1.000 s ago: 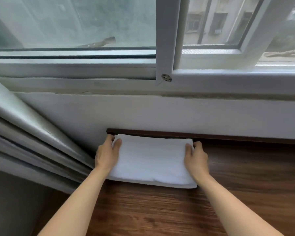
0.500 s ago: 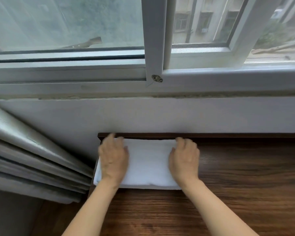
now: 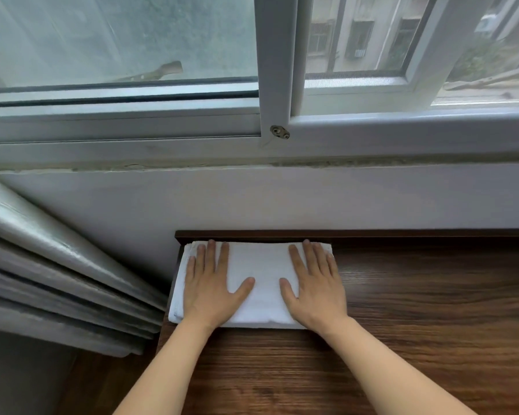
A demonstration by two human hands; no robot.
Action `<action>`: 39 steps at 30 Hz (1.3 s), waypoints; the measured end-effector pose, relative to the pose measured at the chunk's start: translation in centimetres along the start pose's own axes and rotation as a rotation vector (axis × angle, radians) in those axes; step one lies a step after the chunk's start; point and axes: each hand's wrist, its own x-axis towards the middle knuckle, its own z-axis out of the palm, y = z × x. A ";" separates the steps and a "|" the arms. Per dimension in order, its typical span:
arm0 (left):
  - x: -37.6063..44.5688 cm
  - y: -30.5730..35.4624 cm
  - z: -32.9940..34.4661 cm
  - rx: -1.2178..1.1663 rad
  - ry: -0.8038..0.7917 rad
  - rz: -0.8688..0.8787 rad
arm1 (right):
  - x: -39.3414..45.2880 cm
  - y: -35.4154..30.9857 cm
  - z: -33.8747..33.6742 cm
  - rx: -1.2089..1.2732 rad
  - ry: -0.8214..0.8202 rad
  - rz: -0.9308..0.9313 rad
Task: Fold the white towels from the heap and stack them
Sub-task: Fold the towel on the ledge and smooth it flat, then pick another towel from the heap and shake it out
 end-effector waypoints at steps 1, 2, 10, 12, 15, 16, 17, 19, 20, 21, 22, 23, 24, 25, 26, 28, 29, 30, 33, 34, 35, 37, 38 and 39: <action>-0.1 -0.5 -0.1 -0.002 0.000 -0.022 | -0.1 0.7 -0.2 0.007 0.002 0.023; -0.2 -0.7 -0.3 0.006 -0.001 -0.042 | -0.2 1.3 -0.3 0.014 -0.004 0.039; 0.5 1.5 -2.2 0.086 -0.131 -0.177 | 0.1 1.3 -1.7 0.018 -0.127 0.030; 0.8 4.9 -4.2 0.046 -0.101 -0.179 | -0.1 1.7 -3.5 0.048 -0.119 0.006; 0.8 13.1 -7.5 0.018 0.101 -0.001 | -0.6 3.5 -7.0 0.108 0.059 -0.035; 0.7 16.2 -8.4 -0.015 0.148 0.061 | -0.9 4.6 -8.2 0.129 0.146 -0.045; 0.4 19.5 -9.1 -0.049 0.181 0.111 | -1.2 6.0 -9.4 0.154 0.231 -0.050; -0.4 25.8 -9.9 -0.101 0.224 0.182 | -2.1 9.7 -12.1 0.206 0.351 -0.019; -0.8 28.9 -10.2 -0.124 0.237 0.209 | -2.6 11.9 -13.5 0.224 0.374 0.009; -1.2 31.9 -10.2 -0.152 0.243 0.234 | -3.4 14.3 -14.8 0.242 0.380 0.034; -1.7 34.7 -10.2 -0.188 0.247 0.258 | -4.2 16.7 -16.2 0.261 0.383 0.053; -2.1 37.6 -10.0 -0.227 0.252 0.279 | -5.3 19.2 -17.6 0.278 0.386 0.067; -2.6 40.6 -9.7 -0.268 0.255 0.300 | -6.5 21.8 -19.0 0.294 0.389 0.081; -3.2 43.6 -9.5 -0.314 0.251 0.320 | -7.7 24.5 -20.3 0.302 0.394 0.097; -3.8 46.8 -9.3 -0.367 0.237 0.333 | -8.9 27.3 -21.6 0.302 0.393 0.118; -5.1 53.5 -9.0 -0.481 0.180 0.348 | -11.5 33.2 -24.2 0.293 0.372 0.155; -5.7 56.9 -8.8 -0.524 0.146 0.360 | -12.8 36.1 -25.4 0.290 0.364 0.175; -6.4 60.3 -8.8 -0.557 0.114 0.379 | -14.1 39.0 -26.6 0.283 0.356 0.200; -8.1 69.5 -8.6 -0.606 0.036 0.452 | -17.5 47.1 -29.7 0.233 0.367 0.287; -8.7 72.1 -8.6 -0.622 0.021 0.481 | -18.5 49.3 -30.8 0.211 0.390 0.313; -9.2 74.5 -8.5 -0.640 0.004 0.500 | -19.5 51.4 -31.6 0.187 0.427 0.326; -9.9 78.4 -8.2 -0.673 -0.024 0.519 | -21.1 55.2 -33.0 0.123 0.505 0.346; -10.1 79.9 -7.9 -0.653 -0.032 0.534 | -21.9 56.7 -33.7 0.097 0.509 0.369; -10.2 81.2 -7.6 -0.594 -0.053 0.551 | -22.7 58.0 -34.3 0.072 0.461 0.419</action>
